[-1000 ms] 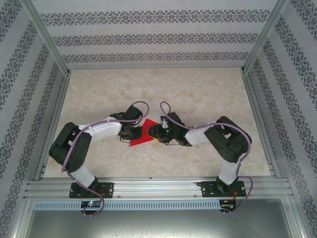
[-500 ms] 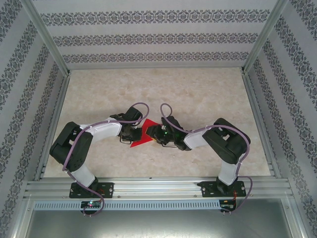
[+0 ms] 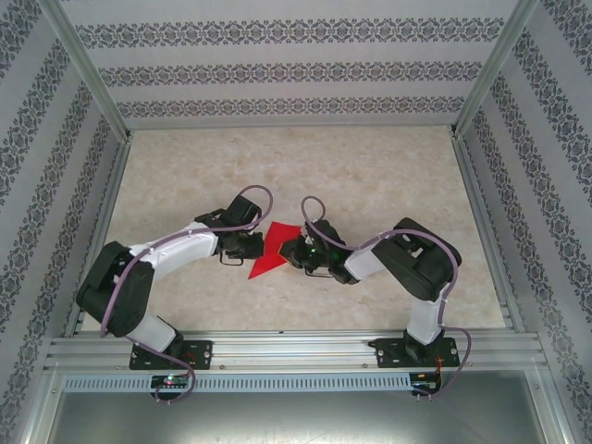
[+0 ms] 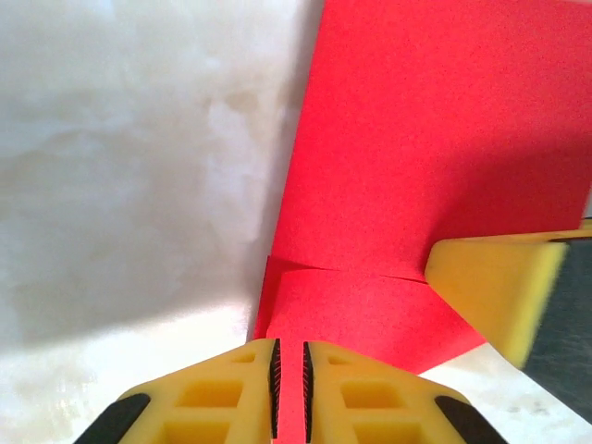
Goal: Fold a paper plane with a square sheet of paper (pick it up from the middle)
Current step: Fourth fold the wing at the center of the table.
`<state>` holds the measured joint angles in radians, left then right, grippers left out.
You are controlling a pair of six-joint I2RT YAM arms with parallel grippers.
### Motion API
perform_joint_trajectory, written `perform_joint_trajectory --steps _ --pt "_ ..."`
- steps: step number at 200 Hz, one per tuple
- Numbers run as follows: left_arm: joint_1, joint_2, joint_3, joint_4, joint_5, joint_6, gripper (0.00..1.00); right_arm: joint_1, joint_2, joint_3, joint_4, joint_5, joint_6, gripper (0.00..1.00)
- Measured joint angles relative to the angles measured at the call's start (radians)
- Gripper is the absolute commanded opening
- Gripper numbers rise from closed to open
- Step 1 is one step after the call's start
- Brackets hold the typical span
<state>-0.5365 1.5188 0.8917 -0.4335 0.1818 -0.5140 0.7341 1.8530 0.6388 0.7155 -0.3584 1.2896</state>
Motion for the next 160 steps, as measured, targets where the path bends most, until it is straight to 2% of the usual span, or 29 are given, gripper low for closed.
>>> perform_joint_trajectory --steps 31,60,71,92,132,160 --pt "0.000 -0.043 0.000 -0.002 0.001 -0.004 0.21 -0.042 -0.082 -0.027 -0.056 -0.063 -0.047 0.11" --pt "-0.008 -0.071 -0.018 0.013 0.064 -0.012 0.24 -0.053 -0.123 -0.068 -0.092 -0.087 -0.064 0.16" --pt "-0.025 -0.080 -0.031 0.024 0.088 -0.019 0.23 -0.049 -0.123 -0.073 -0.105 -0.096 -0.067 0.21" --pt "-0.071 -0.074 -0.050 0.044 0.118 -0.039 0.17 -0.049 -0.123 -0.074 -0.112 -0.104 -0.074 0.25" --pt "-0.091 -0.018 -0.068 0.051 0.071 -0.092 0.16 -0.049 -0.122 -0.048 -0.132 -0.144 -0.122 0.34" --pt "-0.091 0.003 -0.069 0.053 0.050 -0.105 0.17 -0.050 -0.097 0.010 -0.145 -0.184 -0.155 0.35"
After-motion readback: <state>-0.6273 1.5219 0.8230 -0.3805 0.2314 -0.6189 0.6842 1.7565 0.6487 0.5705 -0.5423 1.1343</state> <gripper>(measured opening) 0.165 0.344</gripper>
